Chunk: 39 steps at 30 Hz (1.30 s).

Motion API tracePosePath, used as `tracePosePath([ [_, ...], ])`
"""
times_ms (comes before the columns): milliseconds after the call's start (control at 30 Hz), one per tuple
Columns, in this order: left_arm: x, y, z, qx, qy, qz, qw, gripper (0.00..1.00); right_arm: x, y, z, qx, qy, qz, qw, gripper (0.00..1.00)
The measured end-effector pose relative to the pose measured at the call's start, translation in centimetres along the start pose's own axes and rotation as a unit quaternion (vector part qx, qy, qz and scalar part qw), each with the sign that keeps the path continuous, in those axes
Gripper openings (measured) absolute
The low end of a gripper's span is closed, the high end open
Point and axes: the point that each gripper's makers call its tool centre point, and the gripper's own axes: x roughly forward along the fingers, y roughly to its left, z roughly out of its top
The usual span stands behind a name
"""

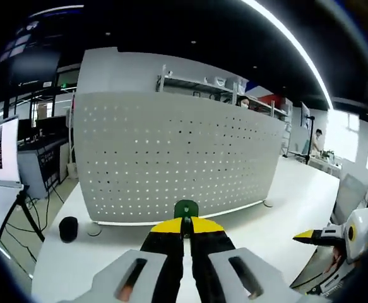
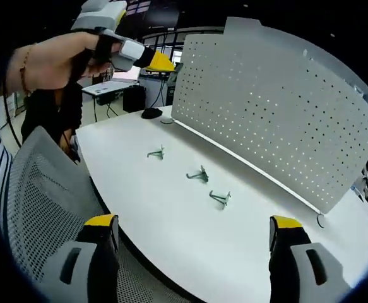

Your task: Insert the hook assembly into the mounting plate slot until the hook locks in place.

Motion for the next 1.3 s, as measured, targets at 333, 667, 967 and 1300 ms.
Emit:
tracePosePath([
  [333,0.7,0.8,1.0,0.014,-0.010,0.014,0.9998,0.01,0.3,0.2,-0.2,0.008,0.001,0.003,1.0000,0.99],
  [667,1.5,0.8,3.1,0.025,-0.029,0.019,0.9991,0.01,0.3,-1.1,0.3,0.028,-0.017,-0.018,0.9993,1.00],
  [967,3.0,1.0,5.6,0.029,-0.059,0.024,0.9976,0.01,0.5,-0.8,0.2,0.033,-0.013,-0.013,0.9993,0.96],
  [1300,3.5,2.2,6.9,0.039,-0.077,0.043,0.9954,0.01,0.7,-0.9,-0.1,0.042,-0.008,-0.013,0.9990,0.96],
])
